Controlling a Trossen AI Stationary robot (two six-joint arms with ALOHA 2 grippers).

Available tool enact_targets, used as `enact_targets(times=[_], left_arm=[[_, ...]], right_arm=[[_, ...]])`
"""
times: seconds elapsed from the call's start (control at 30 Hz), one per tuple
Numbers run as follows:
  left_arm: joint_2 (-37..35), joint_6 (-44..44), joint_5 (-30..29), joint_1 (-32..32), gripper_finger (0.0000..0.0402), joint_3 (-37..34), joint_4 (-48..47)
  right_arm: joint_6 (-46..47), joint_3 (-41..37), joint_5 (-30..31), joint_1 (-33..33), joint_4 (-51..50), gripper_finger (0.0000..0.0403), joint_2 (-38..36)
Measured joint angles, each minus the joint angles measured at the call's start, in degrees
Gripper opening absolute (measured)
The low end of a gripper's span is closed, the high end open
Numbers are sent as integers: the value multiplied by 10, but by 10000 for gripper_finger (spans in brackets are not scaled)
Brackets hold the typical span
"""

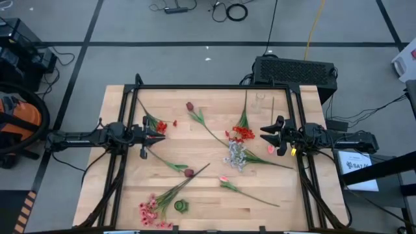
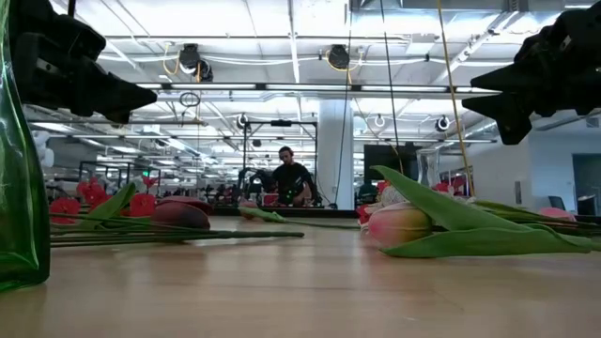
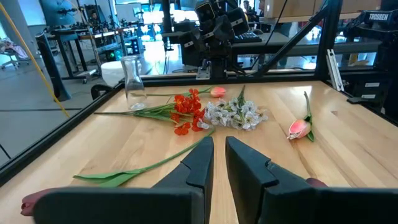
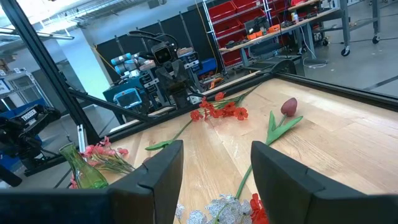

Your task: Sort flowers into vase by color

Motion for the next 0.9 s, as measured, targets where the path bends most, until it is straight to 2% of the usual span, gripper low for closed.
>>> enact_targets(times=[0.4,0.7,0.9], left_arm=[[0,0,0,0,49,0,0],[0,0,0,0,49,0,0],[0,0,0,0,49,0,0]], right_arm=[[1,0,11,0,14,180,0],[35,0,18,0,27,180,0],[-10,0,75,0,35,180,5]])
